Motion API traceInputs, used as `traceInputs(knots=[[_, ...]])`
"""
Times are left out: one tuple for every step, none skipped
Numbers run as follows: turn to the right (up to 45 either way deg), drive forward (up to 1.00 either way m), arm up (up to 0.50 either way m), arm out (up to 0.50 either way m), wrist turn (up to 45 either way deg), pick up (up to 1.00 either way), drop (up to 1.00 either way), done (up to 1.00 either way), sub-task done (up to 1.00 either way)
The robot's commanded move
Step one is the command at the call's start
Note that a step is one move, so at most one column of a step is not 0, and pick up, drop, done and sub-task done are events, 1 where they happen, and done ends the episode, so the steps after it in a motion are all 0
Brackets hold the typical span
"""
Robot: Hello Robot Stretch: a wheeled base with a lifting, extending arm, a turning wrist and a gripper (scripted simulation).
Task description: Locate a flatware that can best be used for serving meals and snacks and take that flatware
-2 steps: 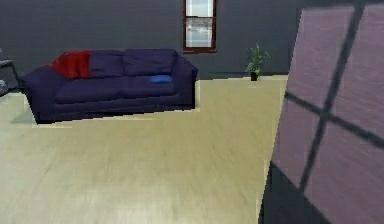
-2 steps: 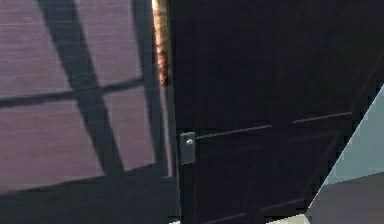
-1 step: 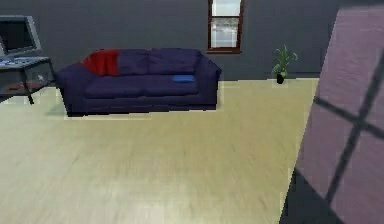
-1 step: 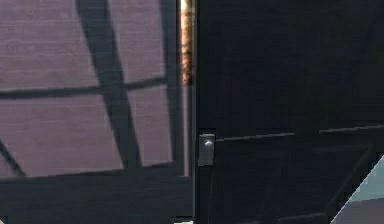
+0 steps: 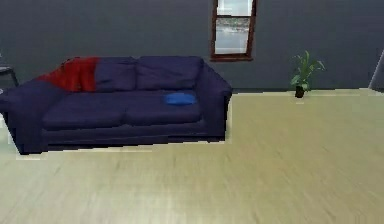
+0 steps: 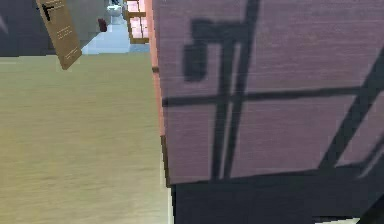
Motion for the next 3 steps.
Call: traceInputs(knots=[[0.0,0.10,0.00,0.00,0.0,0.00,0.00,0.00,0.00],[45.0,0.00,0.00,0.00,0.0,0.00,0.00,0.00,0.00],[12.0,0.00,0.00,0.00,0.0,0.00,0.00,0.00,0.00]])
